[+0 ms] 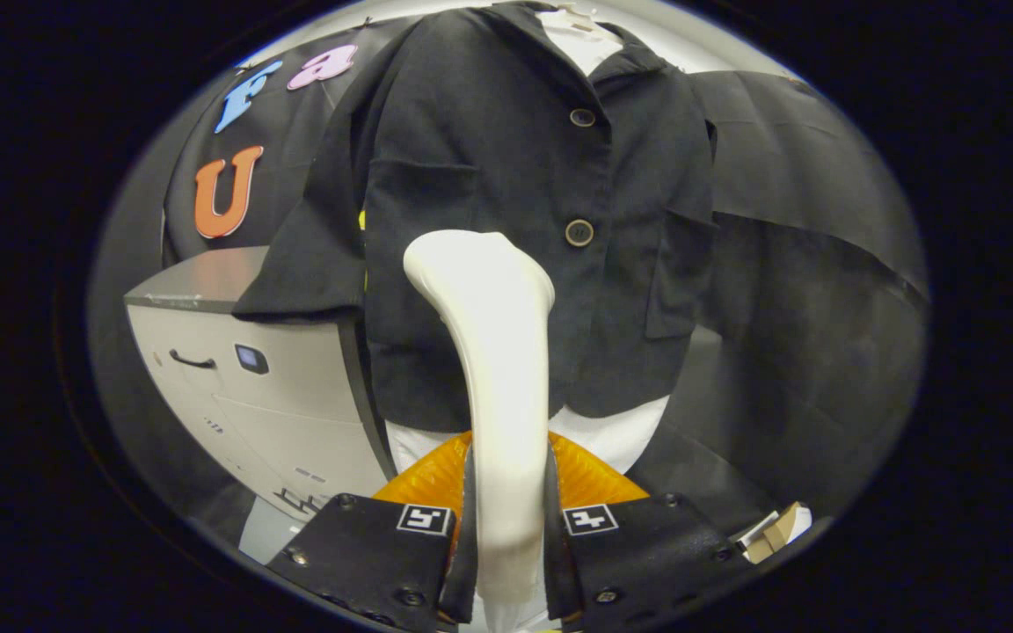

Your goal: Iron the clothes twice with a garment steamer, once on the left side and once on the right side.

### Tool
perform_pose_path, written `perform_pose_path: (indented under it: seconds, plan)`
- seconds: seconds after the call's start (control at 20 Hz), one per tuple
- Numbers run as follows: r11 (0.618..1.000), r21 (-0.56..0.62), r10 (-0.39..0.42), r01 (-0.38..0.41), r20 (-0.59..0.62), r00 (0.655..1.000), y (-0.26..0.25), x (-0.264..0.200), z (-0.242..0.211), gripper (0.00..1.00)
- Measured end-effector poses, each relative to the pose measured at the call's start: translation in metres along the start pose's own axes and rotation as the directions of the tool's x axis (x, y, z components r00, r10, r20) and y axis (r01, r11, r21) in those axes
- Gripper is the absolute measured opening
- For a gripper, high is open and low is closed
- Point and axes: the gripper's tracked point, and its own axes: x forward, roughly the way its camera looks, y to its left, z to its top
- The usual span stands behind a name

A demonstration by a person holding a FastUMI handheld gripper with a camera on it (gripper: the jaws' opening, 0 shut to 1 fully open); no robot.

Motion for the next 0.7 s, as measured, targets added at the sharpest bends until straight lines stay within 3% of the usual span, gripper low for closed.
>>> perform_pose_path:
  seconds: [0.4, 0.7]
  plan:
    - [1.0, 0.014, 0.009, -0.008, -0.04, 0.999, 0.0, 0.001, -0.013, 0.33]
    - [0.996, 0.092, 0.02, -0.019, -0.01, 1.0, -0.025, -0.032, 0.003, 0.33]
